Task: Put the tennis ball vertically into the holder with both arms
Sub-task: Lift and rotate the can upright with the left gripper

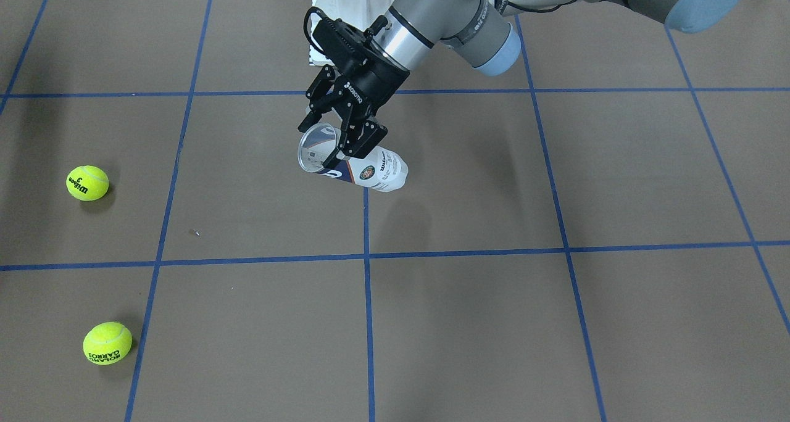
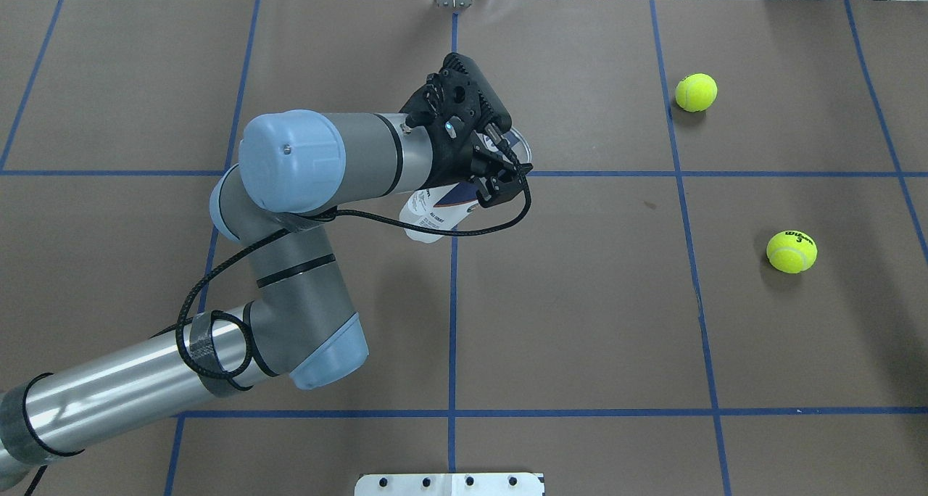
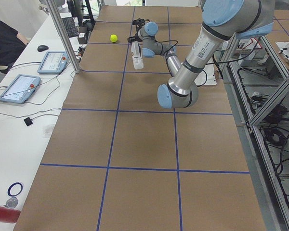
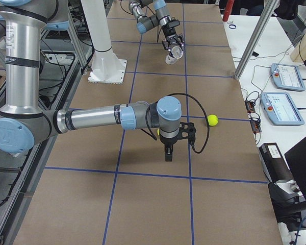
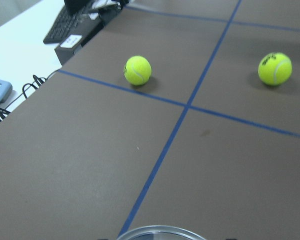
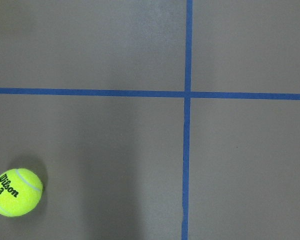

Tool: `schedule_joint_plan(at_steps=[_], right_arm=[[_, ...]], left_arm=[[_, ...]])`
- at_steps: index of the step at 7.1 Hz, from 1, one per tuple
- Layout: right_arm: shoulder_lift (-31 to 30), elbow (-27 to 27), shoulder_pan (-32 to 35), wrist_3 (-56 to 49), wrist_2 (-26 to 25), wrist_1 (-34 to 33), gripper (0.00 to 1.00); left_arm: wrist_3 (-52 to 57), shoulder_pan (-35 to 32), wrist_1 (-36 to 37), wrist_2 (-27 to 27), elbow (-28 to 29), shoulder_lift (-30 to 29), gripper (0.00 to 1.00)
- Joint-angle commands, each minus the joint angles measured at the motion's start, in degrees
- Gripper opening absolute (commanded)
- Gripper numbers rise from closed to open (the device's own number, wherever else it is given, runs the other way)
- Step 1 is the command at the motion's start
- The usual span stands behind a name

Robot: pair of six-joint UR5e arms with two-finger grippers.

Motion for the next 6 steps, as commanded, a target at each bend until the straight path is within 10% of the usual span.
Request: schedule_joint_plan(at_steps=[1, 6], right_arm=[[0.1, 0.5, 0.0, 0.1, 0.0, 0.0, 1.0], [0.7, 0.8, 0.0, 0.2, 0.0, 0.0, 1.0]], left_arm=[[-2.3, -0.1, -12.1, 3.8, 0.4, 2.5, 0.21], [-6.6, 0.5, -43.9, 15.5, 13.7, 6.6, 0.21]])
